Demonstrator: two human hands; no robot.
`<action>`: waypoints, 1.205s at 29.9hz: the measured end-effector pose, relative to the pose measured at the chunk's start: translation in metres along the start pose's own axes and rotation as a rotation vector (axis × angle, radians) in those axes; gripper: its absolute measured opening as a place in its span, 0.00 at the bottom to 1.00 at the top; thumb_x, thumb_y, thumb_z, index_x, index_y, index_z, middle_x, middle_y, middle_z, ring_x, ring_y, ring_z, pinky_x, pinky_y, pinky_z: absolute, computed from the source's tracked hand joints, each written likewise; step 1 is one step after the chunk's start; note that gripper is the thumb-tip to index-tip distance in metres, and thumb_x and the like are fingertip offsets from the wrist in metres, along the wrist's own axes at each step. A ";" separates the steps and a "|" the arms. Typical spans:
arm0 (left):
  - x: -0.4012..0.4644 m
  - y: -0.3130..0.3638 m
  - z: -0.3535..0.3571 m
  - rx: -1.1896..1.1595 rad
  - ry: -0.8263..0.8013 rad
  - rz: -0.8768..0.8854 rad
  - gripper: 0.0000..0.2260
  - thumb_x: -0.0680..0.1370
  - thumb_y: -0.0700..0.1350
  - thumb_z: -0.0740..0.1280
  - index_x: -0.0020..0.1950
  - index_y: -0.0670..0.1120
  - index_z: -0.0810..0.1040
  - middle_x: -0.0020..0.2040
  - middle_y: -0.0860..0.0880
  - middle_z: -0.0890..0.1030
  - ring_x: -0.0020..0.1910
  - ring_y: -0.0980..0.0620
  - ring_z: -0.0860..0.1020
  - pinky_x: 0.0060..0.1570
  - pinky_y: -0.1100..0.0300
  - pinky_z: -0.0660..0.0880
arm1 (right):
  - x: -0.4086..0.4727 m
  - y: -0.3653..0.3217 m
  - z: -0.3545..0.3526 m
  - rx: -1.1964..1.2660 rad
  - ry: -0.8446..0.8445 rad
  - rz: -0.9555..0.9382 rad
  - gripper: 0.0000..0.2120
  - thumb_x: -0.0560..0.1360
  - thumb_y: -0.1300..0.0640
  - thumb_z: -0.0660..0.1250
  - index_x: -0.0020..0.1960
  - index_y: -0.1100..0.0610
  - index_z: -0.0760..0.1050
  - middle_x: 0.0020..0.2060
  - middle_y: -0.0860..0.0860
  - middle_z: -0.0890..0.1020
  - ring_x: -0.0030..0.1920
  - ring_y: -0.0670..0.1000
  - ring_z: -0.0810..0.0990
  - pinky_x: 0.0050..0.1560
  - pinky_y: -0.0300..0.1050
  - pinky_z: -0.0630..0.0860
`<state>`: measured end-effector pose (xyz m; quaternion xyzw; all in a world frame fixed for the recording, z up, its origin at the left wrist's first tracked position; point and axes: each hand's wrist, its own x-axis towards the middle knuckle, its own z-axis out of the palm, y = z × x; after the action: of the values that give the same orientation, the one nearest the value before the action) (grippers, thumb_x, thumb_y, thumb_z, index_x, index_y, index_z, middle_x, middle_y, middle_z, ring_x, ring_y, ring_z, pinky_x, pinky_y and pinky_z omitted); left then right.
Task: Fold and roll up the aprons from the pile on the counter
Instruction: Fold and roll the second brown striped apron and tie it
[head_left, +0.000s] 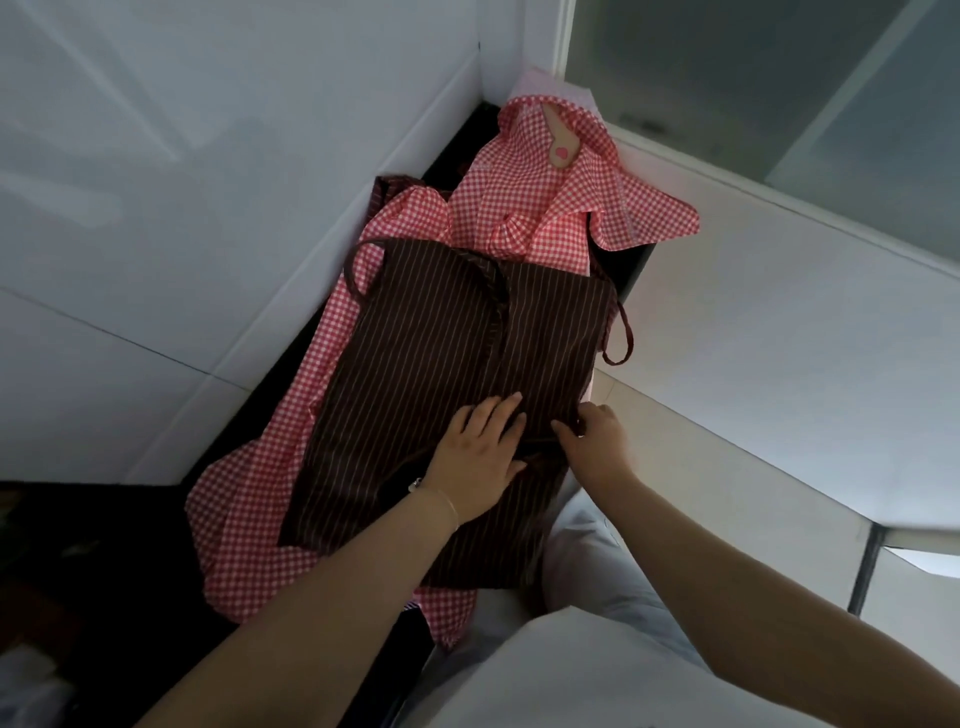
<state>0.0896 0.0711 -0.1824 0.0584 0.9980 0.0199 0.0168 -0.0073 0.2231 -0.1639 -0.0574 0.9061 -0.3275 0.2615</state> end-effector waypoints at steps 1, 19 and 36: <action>0.000 0.002 0.002 -0.005 0.057 0.004 0.22 0.76 0.56 0.65 0.67 0.47 0.74 0.67 0.45 0.72 0.61 0.45 0.73 0.57 0.49 0.74 | -0.001 -0.002 0.001 -0.031 0.023 -0.015 0.09 0.78 0.54 0.64 0.54 0.58 0.72 0.45 0.50 0.74 0.42 0.49 0.74 0.36 0.37 0.70; -0.020 -0.086 -0.076 -1.717 -0.228 -0.920 0.21 0.81 0.60 0.54 0.60 0.49 0.78 0.56 0.48 0.82 0.56 0.50 0.80 0.52 0.55 0.78 | -0.002 -0.138 0.064 0.090 -0.210 -0.266 0.40 0.76 0.46 0.62 0.77 0.53 0.39 0.53 0.59 0.80 0.50 0.61 0.80 0.51 0.57 0.77; -0.001 -0.158 -0.043 -0.709 -0.092 -1.039 0.15 0.82 0.40 0.57 0.67 0.38 0.71 0.63 0.40 0.75 0.59 0.44 0.74 0.59 0.58 0.69 | 0.032 -0.125 0.040 -0.549 -0.169 -0.209 0.26 0.81 0.52 0.54 0.76 0.55 0.51 0.52 0.52 0.79 0.47 0.54 0.81 0.45 0.49 0.78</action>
<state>0.0706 -0.0877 -0.1458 -0.4424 0.8269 0.3364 0.0856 -0.0225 0.0944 -0.1264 -0.2457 0.9250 -0.0896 0.2756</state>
